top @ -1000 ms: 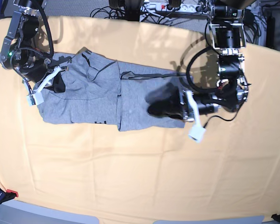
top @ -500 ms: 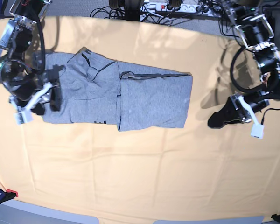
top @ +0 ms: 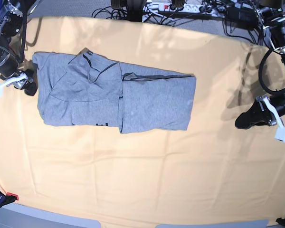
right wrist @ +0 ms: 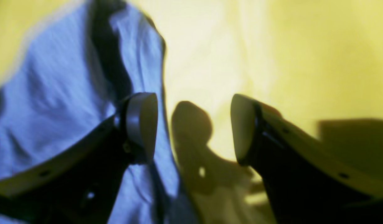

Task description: Layout the t-shirt on the table in an organized manner, then fold the t-shirt properly

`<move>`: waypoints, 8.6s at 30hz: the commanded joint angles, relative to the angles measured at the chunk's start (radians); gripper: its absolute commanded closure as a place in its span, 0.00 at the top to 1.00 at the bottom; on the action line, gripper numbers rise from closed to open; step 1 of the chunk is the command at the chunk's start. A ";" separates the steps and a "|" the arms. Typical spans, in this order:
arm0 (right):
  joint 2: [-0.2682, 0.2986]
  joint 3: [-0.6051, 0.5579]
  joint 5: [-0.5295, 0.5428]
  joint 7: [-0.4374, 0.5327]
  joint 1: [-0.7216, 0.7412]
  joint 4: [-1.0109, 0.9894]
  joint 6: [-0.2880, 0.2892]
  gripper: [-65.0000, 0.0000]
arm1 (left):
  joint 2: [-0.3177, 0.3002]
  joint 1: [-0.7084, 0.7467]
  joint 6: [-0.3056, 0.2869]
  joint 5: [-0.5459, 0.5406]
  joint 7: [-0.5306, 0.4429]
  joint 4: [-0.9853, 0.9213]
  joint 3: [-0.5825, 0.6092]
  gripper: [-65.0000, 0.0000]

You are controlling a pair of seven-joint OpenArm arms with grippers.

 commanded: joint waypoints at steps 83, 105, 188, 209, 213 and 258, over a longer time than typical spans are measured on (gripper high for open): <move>-0.224 -1.013 0.108 -0.062 0.409 0.360 0.095 0.74 | -0.005 -0.014 -0.005 0.004 -0.018 0.016 -0.003 0.00; -0.072 -0.911 0.148 -0.290 0.184 0.652 0.095 0.74 | -0.005 -0.014 -0.005 0.019 -0.018 0.016 -0.003 0.00; -0.054 -0.646 -0.447 0.075 0.137 0.693 -0.080 0.67 | 0.050 0.186 -0.005 -0.001 -0.018 0.470 0.531 0.62; -0.043 -0.647 -0.444 0.075 0.137 0.693 -0.090 0.67 | 0.050 0.200 -0.005 0.338 -0.053 0.441 0.643 0.01; -0.041 -0.647 -0.448 0.074 0.137 0.692 -0.090 0.67 | 0.053 0.190 -0.005 0.367 -0.068 0.443 0.649 0.00; -0.041 -0.647 -0.289 0.083 0.145 0.509 0.079 0.67 | -0.168 0.443 -0.005 -0.070 -0.018 0.463 0.169 0.00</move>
